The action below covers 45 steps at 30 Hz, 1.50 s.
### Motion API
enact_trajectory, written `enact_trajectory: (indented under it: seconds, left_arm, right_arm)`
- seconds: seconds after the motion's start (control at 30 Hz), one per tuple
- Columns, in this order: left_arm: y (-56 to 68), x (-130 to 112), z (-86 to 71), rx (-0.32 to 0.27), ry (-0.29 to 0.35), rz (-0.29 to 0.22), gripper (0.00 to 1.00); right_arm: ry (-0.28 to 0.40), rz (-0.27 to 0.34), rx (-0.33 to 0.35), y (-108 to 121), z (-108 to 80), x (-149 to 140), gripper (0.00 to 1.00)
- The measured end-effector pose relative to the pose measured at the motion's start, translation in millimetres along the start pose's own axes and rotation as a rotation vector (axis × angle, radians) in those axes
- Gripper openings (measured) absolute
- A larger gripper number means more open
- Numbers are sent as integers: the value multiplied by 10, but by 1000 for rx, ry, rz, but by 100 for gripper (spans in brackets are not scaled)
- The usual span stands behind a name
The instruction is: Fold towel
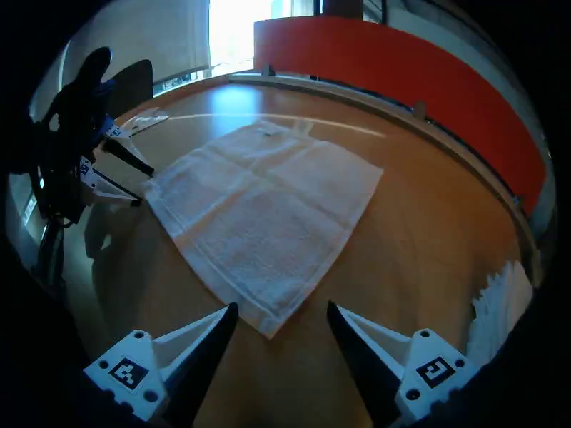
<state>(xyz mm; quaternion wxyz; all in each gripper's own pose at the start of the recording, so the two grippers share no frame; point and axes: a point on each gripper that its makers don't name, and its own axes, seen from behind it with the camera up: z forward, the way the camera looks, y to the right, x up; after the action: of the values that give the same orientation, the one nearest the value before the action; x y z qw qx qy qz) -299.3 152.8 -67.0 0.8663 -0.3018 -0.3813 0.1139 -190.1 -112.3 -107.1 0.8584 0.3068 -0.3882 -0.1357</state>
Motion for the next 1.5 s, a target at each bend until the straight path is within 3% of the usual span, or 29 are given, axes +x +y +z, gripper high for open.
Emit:
enact_trajectory:
  seconds: [0.4, 0.67, 0.87, 1.07, 1.2, 1.27, 1.33, 1.4, 1.5]
  left_arm:
    - [-3, -10, 12, 30, -14, 20, 92]
    - [-41, -4, 25, 49, -23, -1, 81]
    - [-7, 2, 32, 46, -32, 4, 70]
    - [12, 7, 38, 46, -40, 2, 60]
    - [14, 11, 42, 48, -42, -3, 52]
    - [17, 10, 43, 48, -43, -2, 47]
    - [11, 8, 43, 52, -46, -6, 31]
    - [3, 8, 41, 58, -48, -12, 24]
    - [3, 10, 38, 61, -51, -20, 21]
  right_arm:
    - [4, 17, 16, 8, 52, -49, 82]
    - [6, 9, 22, -16, 63, -54, 64]
    - [6, 13, 24, -29, 65, -46, 47]
    - [6, 23, 28, -59, 53, -37, 39]
    - [6, 34, 31, -66, 43, -32, 28]
    - [5, 38, 36, -80, 37, -34, 25]
    - [5, 38, 43, -100, 28, -31, 24]
    - [6, 34, 49, -122, 17, -24, 21]
    - [11, 25, 48, -143, 7, 2, 20]
